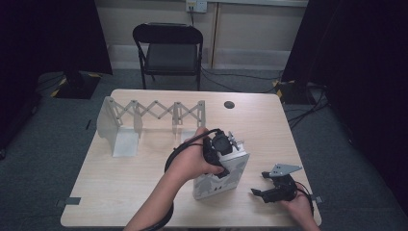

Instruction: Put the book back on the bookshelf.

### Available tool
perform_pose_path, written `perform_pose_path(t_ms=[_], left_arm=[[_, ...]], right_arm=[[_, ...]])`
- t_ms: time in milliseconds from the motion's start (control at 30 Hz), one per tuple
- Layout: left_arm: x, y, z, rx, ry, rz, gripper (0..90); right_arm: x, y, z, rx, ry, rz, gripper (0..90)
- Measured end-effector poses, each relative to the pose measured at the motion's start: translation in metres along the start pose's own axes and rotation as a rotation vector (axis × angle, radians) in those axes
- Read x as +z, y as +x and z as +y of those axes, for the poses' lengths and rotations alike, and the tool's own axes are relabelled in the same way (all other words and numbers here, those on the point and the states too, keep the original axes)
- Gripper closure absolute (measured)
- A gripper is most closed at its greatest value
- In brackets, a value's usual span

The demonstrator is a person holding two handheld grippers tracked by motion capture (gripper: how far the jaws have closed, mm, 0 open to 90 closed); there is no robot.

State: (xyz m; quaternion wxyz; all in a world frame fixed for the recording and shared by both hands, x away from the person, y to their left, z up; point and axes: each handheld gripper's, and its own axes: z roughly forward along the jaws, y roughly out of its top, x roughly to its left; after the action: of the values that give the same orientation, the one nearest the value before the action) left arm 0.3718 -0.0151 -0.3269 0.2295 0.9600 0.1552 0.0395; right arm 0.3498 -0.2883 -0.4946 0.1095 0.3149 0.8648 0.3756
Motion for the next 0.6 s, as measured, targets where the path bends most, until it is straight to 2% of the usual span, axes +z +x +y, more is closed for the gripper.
perform_pose_path(t_ms=[33,167,200,267,367,500,600], left_arm=[[0.0014,-0.0002,0.0005,0.001,0.019,0.007,35.2],[0.0024,-0.0012,0.0014,-0.003,0.044,0.022,33.6],[0.0029,-0.0010,0.0013,-0.020,0.045,0.013,32.2],[0.0030,-0.0014,0.0012,-0.024,0.050,0.012,30.7],[0.0032,-0.0021,0.0012,-0.019,0.054,0.020,28.5],[0.0043,-0.0034,0.0018,-0.019,0.066,0.001,25.0],[0.0046,-0.0039,0.0020,-0.011,0.068,0.002,24.0]], right_arm=[[0.0002,0.0006,0.0000,-0.003,0.002,-0.005,16.1],[0.0007,0.0013,-0.0008,-0.004,-0.005,-0.010,15.8],[0.0009,0.0016,-0.0012,-0.004,-0.010,-0.012,15.7],[0.0012,0.0026,-0.0019,-0.006,-0.014,-0.017,15.5],[0.0014,0.0032,-0.0022,-0.011,-0.014,-0.023,15.2],[0.0018,0.0026,-0.0032,-0.008,-0.027,-0.018,15.2],[0.0018,0.0029,-0.0033,-0.009,-0.026,-0.021,15.2]])
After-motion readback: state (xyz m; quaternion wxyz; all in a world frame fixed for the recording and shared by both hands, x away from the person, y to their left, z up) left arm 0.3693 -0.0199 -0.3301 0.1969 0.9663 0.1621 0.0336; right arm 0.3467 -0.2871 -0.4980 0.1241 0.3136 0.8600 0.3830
